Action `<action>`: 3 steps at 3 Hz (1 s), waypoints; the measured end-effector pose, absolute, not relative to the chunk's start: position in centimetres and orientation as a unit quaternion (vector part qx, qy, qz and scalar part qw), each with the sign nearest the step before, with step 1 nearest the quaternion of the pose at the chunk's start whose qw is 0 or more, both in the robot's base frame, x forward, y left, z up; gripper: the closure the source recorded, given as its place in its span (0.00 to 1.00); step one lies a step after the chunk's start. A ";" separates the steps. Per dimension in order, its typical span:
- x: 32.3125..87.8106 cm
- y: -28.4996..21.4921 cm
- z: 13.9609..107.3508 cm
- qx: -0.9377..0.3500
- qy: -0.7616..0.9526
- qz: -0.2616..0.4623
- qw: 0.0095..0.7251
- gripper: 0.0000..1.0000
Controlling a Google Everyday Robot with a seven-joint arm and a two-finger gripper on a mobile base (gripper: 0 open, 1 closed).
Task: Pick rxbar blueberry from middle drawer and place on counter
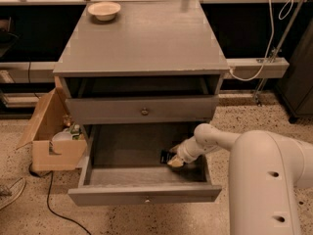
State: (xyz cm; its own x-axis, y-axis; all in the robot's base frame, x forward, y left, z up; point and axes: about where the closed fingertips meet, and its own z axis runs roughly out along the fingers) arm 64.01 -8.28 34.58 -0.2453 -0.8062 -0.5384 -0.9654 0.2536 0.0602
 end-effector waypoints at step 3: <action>61.4 -10.1 43.0 -0.596 0.734 0.193 0.261 1.00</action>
Offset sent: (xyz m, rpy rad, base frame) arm -0.0547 -0.0411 0.1699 0.1199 -0.2556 0.0416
